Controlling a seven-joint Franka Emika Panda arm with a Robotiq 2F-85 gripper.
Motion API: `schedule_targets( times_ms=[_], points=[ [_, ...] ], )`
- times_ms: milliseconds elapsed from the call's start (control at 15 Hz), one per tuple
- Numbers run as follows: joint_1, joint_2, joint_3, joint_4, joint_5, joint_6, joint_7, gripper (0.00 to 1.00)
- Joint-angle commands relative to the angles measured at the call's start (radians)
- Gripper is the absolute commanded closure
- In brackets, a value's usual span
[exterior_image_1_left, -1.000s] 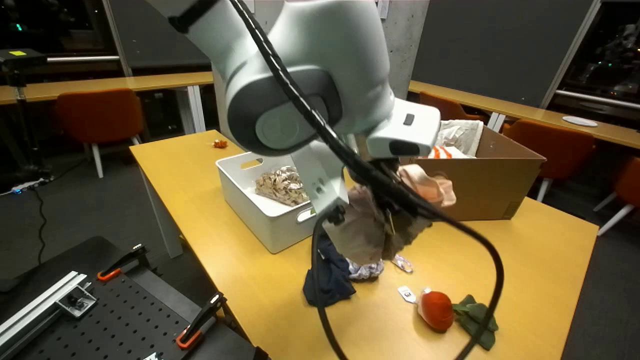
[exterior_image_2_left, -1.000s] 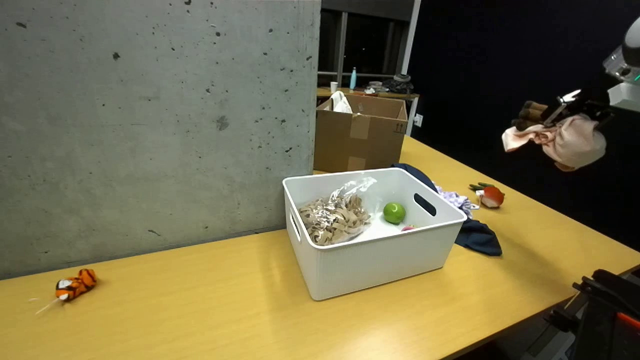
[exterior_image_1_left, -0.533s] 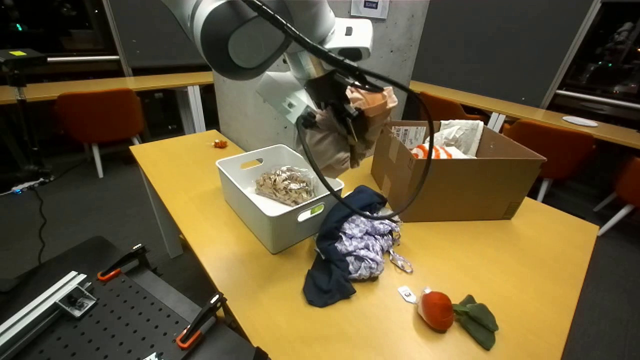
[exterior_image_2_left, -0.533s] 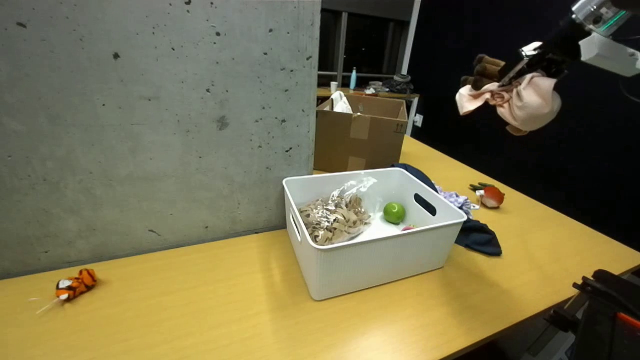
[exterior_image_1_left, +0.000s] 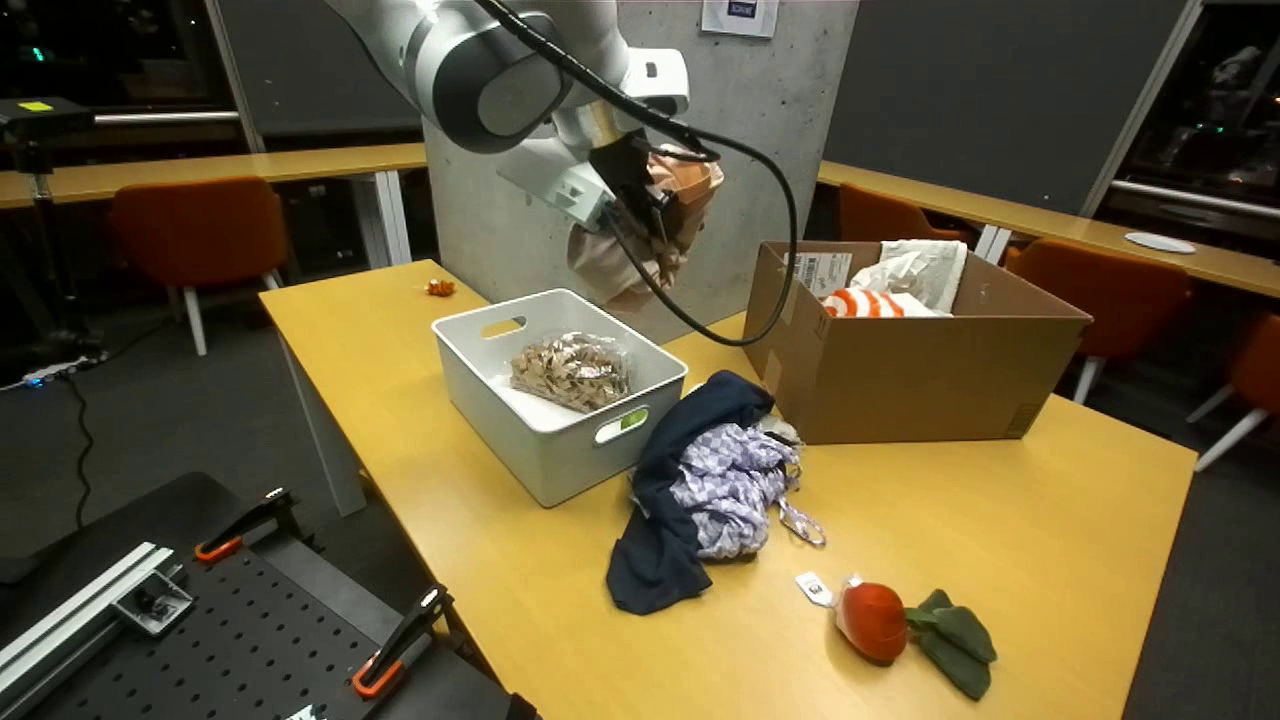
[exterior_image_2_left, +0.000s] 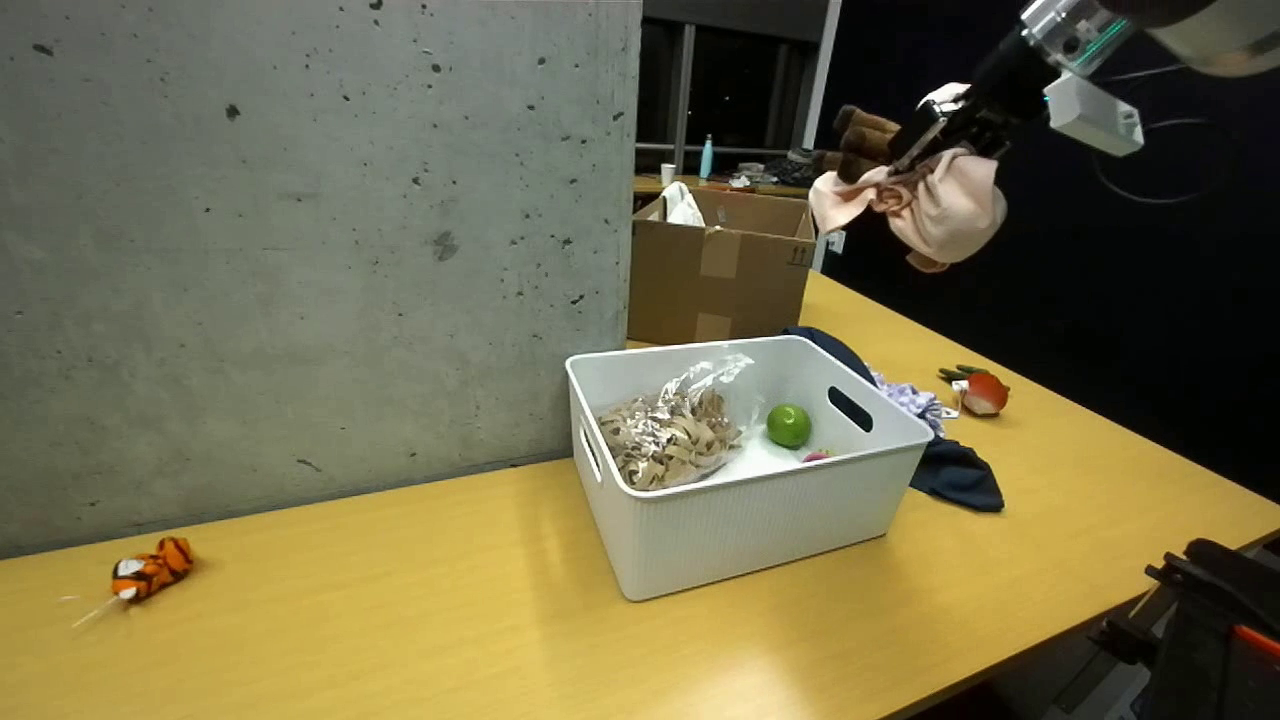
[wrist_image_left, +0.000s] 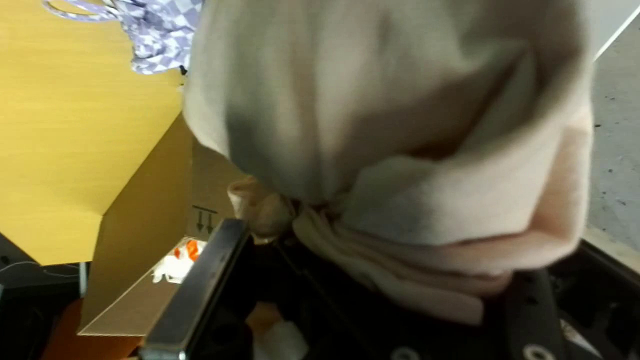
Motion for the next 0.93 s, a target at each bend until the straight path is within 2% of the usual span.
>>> schedule_targets(
  times_ms=[0, 133, 200, 400, 733, 800, 867],
  points=[
    [0.017, 0.120, 0.041, 0.137, -0.006, -0.045, -0.036, 0.92],
    [0.028, 0.187, 0.051, 0.187, -0.014, -0.076, -0.035, 0.92],
    [0.061, 0.229, 0.029, 0.217, -0.003, -0.091, -0.042, 0.92],
    [0.091, 0.339, 0.026, 0.298, -0.024, -0.129, -0.035, 0.92],
    [0.151, 0.511, 0.022, 0.461, -0.076, -0.149, -0.017, 0.92],
    [0.155, 0.524, 0.025, 0.481, -0.084, -0.150, -0.020, 0.42],
    [0.159, 0.533, 0.025, 0.494, -0.091, -0.148, -0.019, 0.40]
  ],
)
